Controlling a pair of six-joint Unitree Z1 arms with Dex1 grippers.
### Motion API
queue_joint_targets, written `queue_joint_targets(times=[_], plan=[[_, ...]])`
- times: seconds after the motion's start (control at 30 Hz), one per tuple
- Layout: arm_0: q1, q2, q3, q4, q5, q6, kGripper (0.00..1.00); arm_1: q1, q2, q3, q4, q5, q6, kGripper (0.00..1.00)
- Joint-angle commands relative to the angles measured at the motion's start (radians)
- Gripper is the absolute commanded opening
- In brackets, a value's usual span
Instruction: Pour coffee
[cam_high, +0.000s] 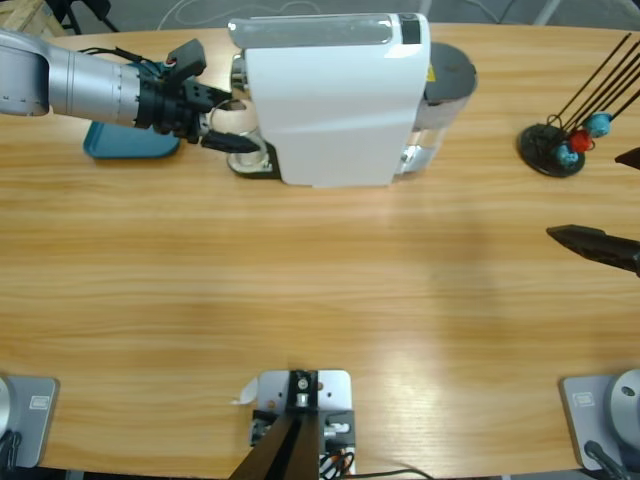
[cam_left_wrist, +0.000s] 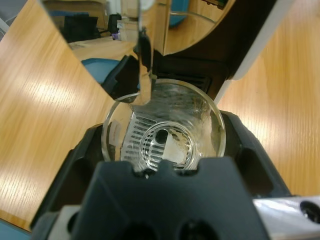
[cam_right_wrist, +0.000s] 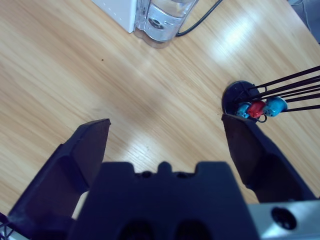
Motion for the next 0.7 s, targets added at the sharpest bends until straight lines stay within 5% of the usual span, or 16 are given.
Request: queue_joint_targets(times=[0.03,0.4,0.47,0.5,0.7], plan=[[0.003,0.032,0.042,-0.032,0.01,-0.054,1.0,0.009,0.028,0.007,-0.003,-0.014,-0.007,0.987],[0.1,-0.194,0.092,-0.031,0.016,-0.114,1.0,0.009,0.036,-0.054,-0.004,-0.016,-0.033,0.986],[0.101,-0.274,0.136,-0.03,0.048,-0.139,1.0,-0.004,0.05,-0.105,0.0,-0.018,-0.034,0.911],[0.096,-0.304,0.161,-0.03,0.063,-0.155,1.0,-0.037,0.064,-0.143,0.006,-0.019,-0.034,0.85],[0.003,-0.434,0.273,-0.027,0.118,-0.255,1.0,-0.26,0.283,-0.49,0.197,0.086,-0.078,0.844]])
